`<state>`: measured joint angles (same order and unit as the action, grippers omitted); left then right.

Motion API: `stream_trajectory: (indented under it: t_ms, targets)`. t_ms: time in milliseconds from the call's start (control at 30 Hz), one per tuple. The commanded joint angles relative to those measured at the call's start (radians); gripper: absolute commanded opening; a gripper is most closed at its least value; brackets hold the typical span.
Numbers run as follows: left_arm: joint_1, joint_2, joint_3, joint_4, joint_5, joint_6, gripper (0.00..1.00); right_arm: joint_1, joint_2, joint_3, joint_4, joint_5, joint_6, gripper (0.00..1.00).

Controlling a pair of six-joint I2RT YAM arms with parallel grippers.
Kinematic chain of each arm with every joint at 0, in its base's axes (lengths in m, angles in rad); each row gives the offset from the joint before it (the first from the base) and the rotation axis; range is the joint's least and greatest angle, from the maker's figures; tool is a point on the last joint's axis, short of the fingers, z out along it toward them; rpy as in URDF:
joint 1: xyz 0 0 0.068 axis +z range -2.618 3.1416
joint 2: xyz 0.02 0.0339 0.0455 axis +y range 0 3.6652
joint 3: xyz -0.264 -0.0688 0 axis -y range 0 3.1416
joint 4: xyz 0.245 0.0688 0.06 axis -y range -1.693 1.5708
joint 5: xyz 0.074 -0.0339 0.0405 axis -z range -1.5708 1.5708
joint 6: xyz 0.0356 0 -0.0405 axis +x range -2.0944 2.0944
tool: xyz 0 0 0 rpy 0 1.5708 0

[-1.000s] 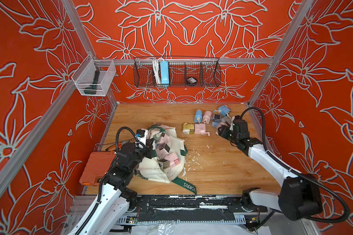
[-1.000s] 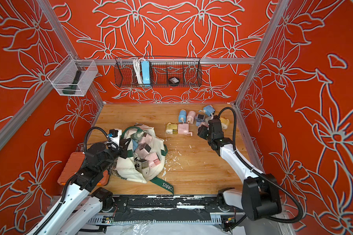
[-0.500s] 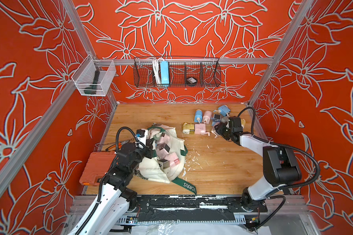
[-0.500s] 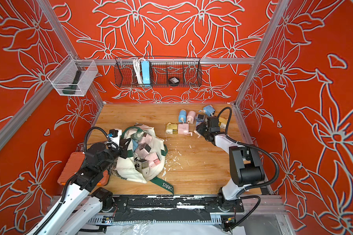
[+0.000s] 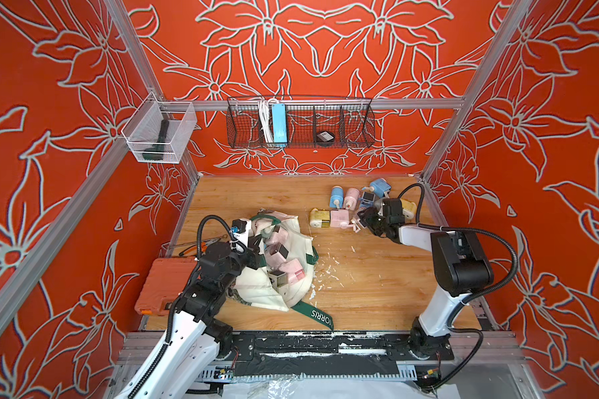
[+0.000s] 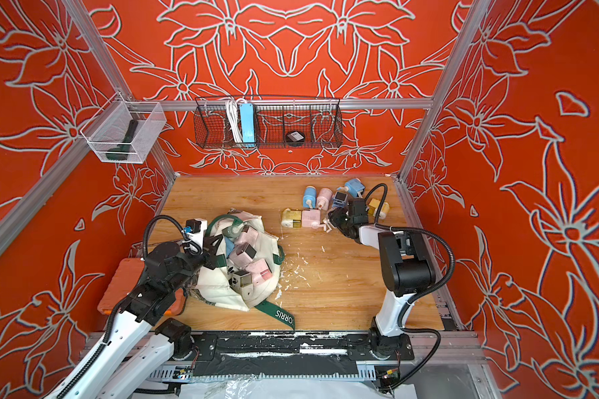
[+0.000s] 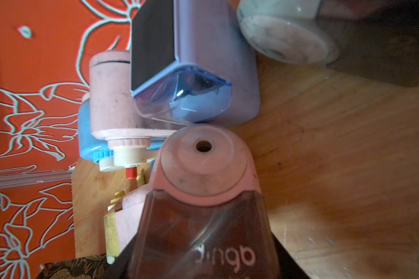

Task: Take out the pencil sharpeners from the tote bags
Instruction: Place the pencil sharpener at the center of the board.

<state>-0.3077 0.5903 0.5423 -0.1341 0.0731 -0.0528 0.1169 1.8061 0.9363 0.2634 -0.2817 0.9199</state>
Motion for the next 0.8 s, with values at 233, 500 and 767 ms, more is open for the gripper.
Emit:
stream_trajectory:
  t_ms: [233,500,767]
  targets:
    - [-0.002,-0.003,0.01,0.008,0.011,-0.01,0.0,-0.003,0.007,0.006,-0.14,0.033,-0.012,0.86]
    - [-0.002,-0.007,0.01,0.005,0.007,-0.009,0.0,-0.008,-0.022,0.018,-0.259,0.105,-0.066,0.96]
    - [-0.002,-0.002,0.012,0.005,0.01,-0.009,0.0,-0.008,-0.049,0.055,-0.382,0.161,-0.142,0.97]
